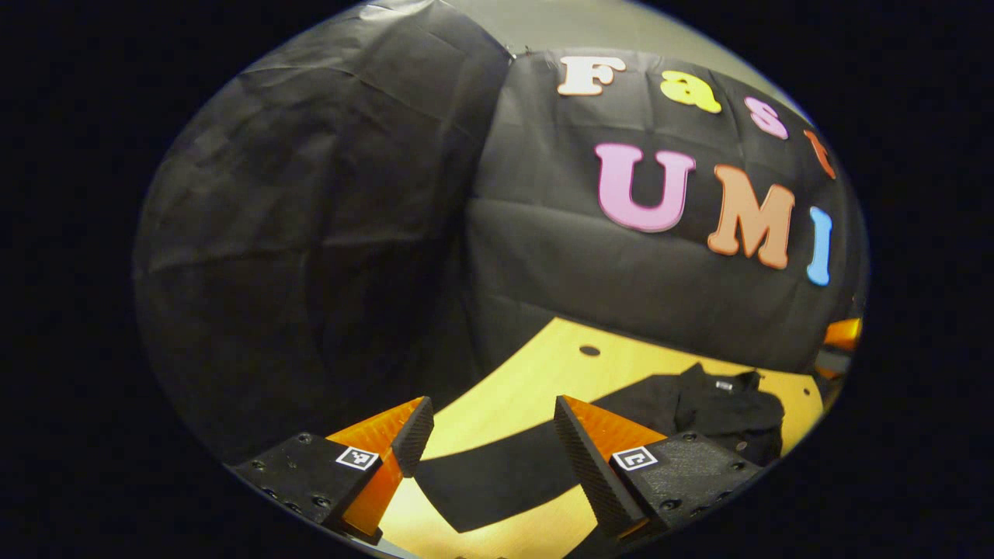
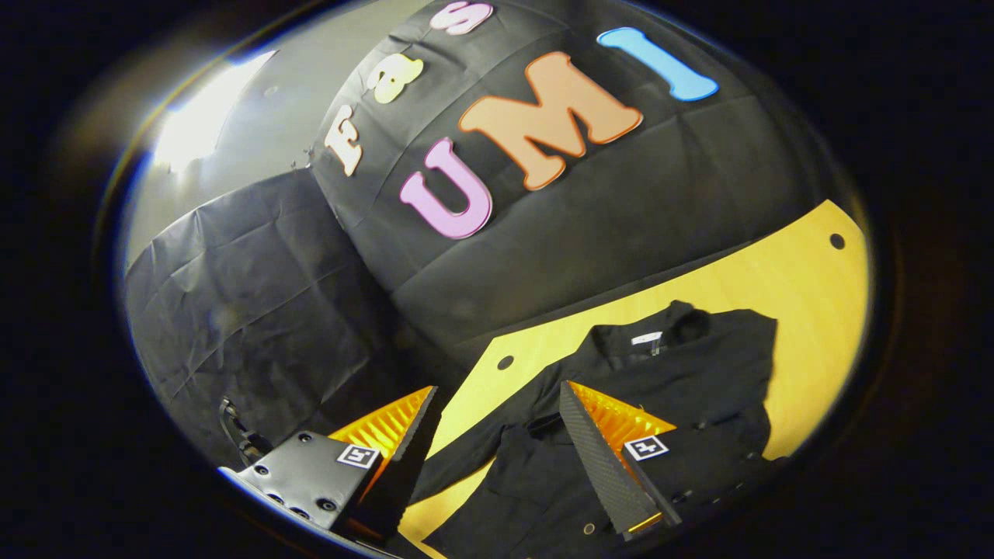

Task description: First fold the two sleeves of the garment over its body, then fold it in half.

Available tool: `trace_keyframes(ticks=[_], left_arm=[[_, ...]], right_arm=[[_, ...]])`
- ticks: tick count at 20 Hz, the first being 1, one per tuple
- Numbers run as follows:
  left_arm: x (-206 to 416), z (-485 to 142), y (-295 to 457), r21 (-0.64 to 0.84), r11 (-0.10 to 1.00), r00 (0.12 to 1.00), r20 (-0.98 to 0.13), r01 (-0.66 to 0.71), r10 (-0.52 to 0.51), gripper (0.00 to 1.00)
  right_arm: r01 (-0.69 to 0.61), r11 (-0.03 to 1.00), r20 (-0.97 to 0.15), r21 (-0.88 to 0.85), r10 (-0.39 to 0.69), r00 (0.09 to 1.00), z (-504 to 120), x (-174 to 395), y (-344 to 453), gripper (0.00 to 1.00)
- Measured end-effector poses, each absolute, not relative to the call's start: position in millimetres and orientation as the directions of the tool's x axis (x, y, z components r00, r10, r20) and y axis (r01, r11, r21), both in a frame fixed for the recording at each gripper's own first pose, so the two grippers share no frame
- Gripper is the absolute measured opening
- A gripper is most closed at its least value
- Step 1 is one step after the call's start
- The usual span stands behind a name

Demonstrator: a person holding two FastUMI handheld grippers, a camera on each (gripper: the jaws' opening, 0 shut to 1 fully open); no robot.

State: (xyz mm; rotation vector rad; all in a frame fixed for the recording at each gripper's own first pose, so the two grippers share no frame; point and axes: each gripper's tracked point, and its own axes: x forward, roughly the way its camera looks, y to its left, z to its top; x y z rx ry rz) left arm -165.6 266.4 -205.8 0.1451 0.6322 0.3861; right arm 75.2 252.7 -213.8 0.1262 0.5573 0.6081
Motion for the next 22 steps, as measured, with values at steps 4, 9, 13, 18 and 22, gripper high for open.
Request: trace_keyframes(ticks=[4, 9, 13, 18, 22], left_arm=[[-205.4, -268.4, 285.2, 0.288, 0.910, 0.623, -0.663, -0.300, 0.415, 0.93], [-233.1, -302.9, 301.9, 0.322, 0.886, 0.507, -0.731, -0.332, 0.456, 0.95], [-248.1, -327.6, 304.4, 0.373, 0.876, 0.455, -0.752, -0.305, 0.478, 0.95], [-246.8, -323.3, 304.4, 0.382, 0.879, 0.503, -0.721, -0.285, 0.476, 0.96], [-248.7, -317.9, 303.5, 0.365, 0.895, 0.493, -0.748, -0.256, 0.445, 0.93]], right_arm=[[-0.447, 0.868, -0.415, 0.216, 0.496, 0.763, -190.8, 62.1, 215.5, 0.98], [-0.378, 0.904, -0.326, 0.201, 0.426, 0.844, -152.7, 46.4, 190.1, 0.98], [-0.306, 0.936, -0.249, 0.172, 0.342, 0.906, -118.8, 46.1, 156.6, 0.98], [-0.231, 0.965, -0.205, 0.126, 0.253, 0.946, -92.3, 45.9, 119.2, 0.98], [-0.184, 0.975, -0.219, 0.123, 0.207, 0.953, -91.7, 44.1, 99.8, 0.98]])
